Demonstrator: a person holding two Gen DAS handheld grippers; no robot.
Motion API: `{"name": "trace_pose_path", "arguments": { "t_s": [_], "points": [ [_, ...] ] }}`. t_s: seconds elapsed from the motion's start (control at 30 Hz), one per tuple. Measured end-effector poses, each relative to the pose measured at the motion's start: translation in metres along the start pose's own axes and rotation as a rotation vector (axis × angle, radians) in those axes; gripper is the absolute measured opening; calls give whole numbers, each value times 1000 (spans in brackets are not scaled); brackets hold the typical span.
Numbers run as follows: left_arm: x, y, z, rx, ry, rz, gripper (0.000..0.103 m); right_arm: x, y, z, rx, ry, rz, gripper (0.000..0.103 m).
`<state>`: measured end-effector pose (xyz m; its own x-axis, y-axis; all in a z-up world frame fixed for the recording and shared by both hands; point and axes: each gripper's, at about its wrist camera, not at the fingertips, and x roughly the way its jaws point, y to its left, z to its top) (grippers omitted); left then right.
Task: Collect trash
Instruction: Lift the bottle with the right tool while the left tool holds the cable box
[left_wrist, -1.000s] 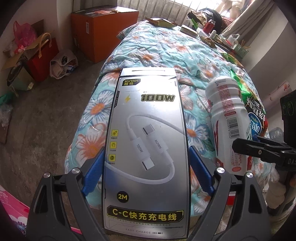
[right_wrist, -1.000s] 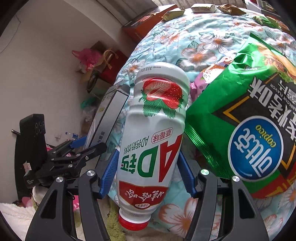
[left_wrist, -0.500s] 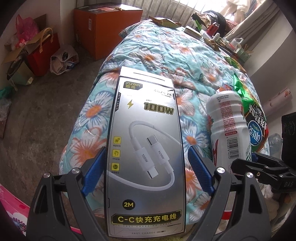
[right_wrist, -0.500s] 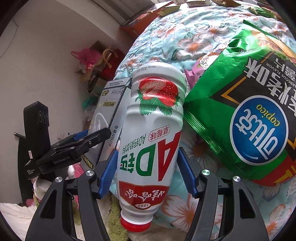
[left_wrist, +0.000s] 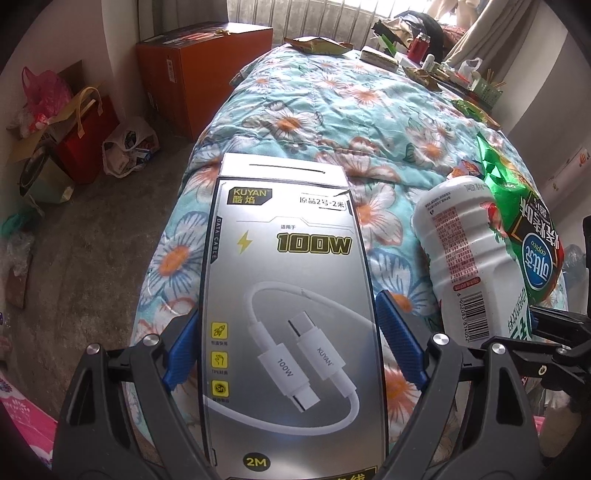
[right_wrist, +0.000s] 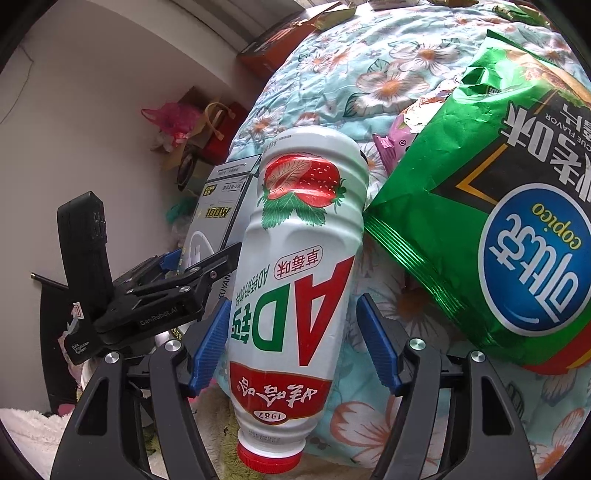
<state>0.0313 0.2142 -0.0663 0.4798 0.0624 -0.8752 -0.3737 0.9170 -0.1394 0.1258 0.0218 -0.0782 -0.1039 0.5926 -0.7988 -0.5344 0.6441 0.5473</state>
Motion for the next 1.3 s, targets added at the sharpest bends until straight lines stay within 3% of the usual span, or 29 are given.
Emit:
{"name": "trace_pose_path", "arguments": {
  "t_s": [0.17,0.5,1.3],
  "points": [
    [0,0,0,15,-17,16,77,-1,-1,-1,21,-21,16,68],
    [-6,-5,-1,48,-41,48,76,-5,-11,-1,85,-62,82,65],
    [-59,-30,1,150,-184,133,76,-37,-7,-6,58,-149,162,63]
  ]
}}
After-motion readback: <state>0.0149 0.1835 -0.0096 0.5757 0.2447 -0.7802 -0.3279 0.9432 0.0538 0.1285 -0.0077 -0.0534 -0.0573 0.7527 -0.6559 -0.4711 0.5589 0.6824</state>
